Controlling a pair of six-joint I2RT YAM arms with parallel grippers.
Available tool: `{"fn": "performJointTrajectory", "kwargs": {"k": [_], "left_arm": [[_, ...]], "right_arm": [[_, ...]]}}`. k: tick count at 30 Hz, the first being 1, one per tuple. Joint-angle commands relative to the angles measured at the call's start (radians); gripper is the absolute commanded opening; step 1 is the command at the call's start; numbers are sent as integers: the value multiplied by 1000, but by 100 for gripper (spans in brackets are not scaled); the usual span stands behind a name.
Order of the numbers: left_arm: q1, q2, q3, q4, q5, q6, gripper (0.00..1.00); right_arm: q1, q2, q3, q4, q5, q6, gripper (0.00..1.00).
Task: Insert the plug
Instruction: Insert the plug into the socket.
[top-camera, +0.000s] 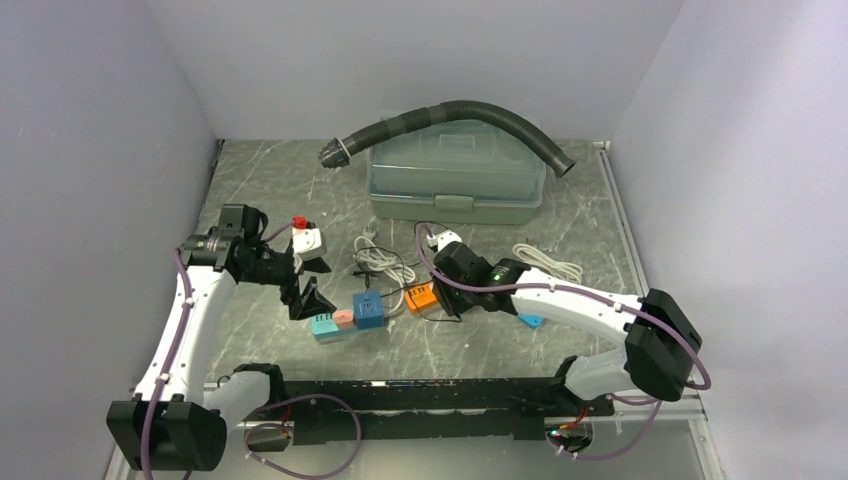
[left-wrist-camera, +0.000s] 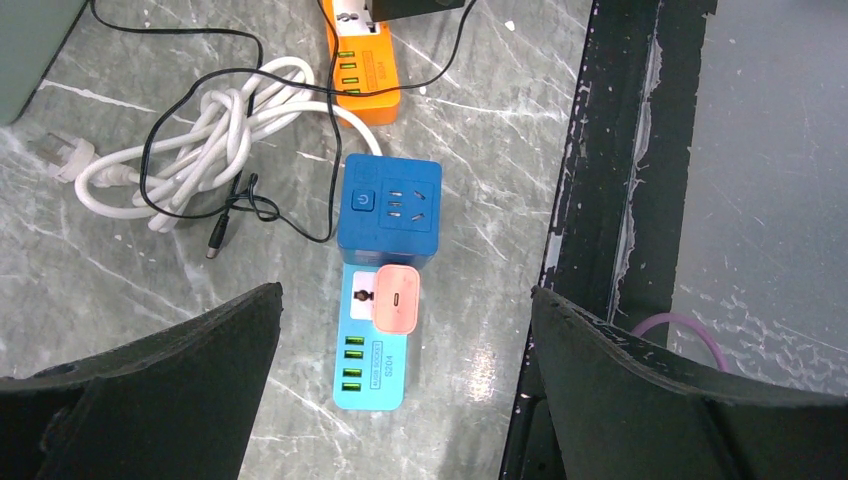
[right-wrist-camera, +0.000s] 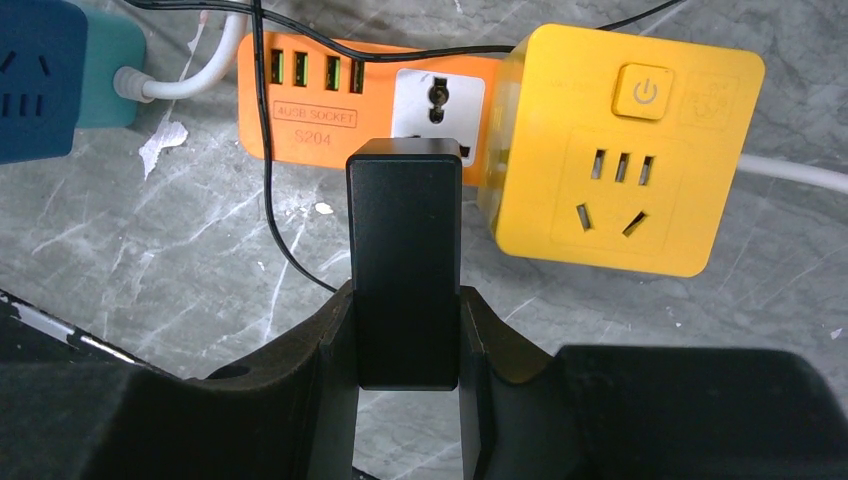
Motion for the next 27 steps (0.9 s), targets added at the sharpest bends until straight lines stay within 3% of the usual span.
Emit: {"fn": "performJointTrajectory", "kwargs": {"k": [1, 27], "left_arm": [[-2, -24, -1, -16, 38, 20, 99], [-3, -33, 10, -40, 49, 25, 99]], "right_arm": [[-7, 11, 48, 27, 15, -15, 0], [-15, 56, 67, 28, 29, -35, 0]]}}
